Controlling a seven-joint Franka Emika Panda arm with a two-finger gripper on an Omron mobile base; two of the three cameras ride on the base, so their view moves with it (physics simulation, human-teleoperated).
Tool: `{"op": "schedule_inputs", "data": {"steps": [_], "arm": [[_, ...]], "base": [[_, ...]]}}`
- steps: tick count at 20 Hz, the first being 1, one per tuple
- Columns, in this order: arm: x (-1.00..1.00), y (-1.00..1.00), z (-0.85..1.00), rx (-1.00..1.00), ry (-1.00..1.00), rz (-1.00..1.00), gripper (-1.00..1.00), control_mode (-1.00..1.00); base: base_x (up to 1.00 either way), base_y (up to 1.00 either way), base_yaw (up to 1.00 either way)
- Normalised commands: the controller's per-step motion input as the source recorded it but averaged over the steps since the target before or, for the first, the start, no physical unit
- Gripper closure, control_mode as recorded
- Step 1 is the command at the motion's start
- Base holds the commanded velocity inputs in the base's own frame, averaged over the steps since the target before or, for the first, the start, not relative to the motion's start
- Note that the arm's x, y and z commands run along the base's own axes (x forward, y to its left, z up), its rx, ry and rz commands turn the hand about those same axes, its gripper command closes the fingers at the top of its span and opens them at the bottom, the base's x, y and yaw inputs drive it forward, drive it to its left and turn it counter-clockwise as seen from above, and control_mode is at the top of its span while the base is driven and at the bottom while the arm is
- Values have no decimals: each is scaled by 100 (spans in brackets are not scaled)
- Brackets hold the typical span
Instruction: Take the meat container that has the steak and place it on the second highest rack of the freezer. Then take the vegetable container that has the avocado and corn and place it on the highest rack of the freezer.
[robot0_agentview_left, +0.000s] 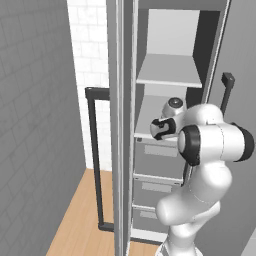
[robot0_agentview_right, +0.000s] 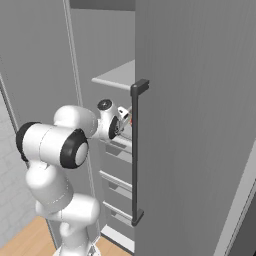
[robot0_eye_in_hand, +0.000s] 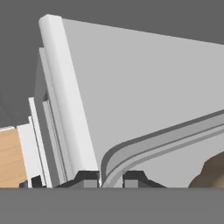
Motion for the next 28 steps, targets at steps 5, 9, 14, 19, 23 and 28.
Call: {"op": "schedule_inputs", "data": {"steps": [5,9,14,19,23,28], "arm": [[11,-1,-14,0,2,0,100,-100],[19,0,-9,0,2,0,100,-100],[34,0,-8,0,0,0,100,-100],[36,0,-13,0,0,1,100,-100],[18,0,-6,0,0,0,-100,-100],[0,0,0,0,0,0,-100,-100]], "base": [[0,0,0],[0,0,0],[0,0,0],[0,0,0],[0,0,0],[0,0,0]]}}
